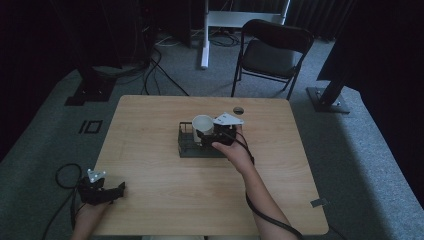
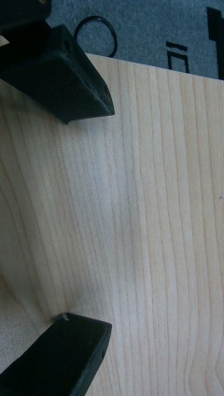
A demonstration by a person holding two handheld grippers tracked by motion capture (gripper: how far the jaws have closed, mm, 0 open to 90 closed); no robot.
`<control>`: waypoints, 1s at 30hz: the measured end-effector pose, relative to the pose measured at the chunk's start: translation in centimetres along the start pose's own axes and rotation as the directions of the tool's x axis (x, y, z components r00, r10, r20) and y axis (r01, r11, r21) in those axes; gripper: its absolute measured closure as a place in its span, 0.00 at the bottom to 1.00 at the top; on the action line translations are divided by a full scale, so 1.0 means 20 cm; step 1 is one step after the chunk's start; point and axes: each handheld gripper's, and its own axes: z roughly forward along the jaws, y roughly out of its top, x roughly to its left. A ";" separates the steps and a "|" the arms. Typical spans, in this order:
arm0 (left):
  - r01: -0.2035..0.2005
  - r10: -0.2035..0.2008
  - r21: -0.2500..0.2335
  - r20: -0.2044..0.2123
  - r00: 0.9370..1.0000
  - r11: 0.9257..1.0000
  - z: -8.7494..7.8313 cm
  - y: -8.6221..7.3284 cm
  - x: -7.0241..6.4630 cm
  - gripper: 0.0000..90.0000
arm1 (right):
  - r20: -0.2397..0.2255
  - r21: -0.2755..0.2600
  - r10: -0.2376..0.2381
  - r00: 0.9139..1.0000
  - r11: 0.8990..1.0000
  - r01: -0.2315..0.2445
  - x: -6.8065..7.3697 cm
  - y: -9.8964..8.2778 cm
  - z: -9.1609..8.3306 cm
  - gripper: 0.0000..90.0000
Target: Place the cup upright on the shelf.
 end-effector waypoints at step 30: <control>-0.001 0.001 0.000 0.000 1.000 1.000 0.00 0.00 0.00 0.01 | 0.036 -0.026 0.006 0.999 1.000 -0.005 -0.12 -0.12 -0.25 0.13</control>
